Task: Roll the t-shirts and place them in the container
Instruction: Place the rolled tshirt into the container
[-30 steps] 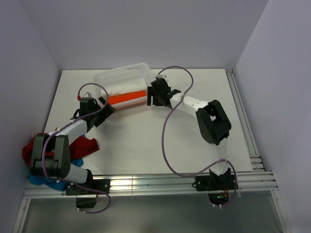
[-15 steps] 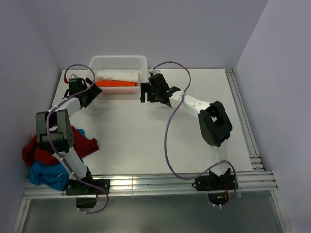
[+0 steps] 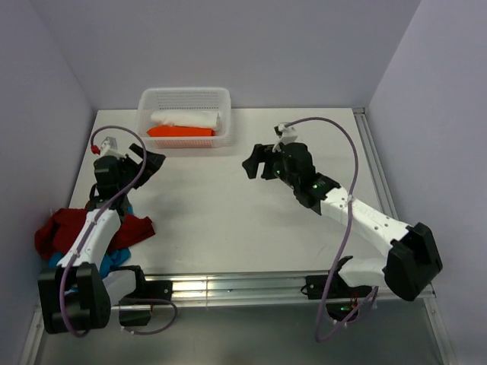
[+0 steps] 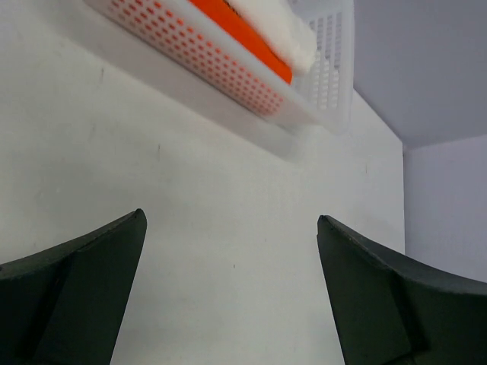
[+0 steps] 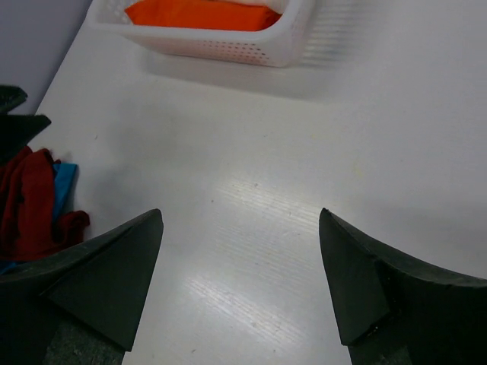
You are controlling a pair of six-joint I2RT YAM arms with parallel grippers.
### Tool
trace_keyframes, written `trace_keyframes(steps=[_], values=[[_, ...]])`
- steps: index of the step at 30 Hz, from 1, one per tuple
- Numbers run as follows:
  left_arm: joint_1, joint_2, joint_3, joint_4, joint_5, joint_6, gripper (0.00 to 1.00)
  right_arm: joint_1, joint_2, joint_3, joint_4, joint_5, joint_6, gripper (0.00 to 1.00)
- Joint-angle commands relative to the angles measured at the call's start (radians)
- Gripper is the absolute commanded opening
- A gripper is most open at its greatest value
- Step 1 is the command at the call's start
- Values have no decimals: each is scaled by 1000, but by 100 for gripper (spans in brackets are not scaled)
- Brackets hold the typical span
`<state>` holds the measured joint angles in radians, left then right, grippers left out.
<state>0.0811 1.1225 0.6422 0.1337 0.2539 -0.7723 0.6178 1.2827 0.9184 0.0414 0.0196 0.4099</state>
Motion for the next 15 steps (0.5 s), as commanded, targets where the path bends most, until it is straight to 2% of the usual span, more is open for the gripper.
trace_keyframes(steps=[1,7,12,15], values=[[-23,-93,-80,23,58,-5,99,5,-115,-117,72,92,-5,90],[-30,-340,-194,-40,51,76,99,5,-380,-301,66,195,-31,90],[-30,-463,-255,-115,39,105,99,5,-523,-432,66,206,-26,90],[-38,-526,-304,-95,76,93,99,7,-603,-510,90,206,-19,90]])
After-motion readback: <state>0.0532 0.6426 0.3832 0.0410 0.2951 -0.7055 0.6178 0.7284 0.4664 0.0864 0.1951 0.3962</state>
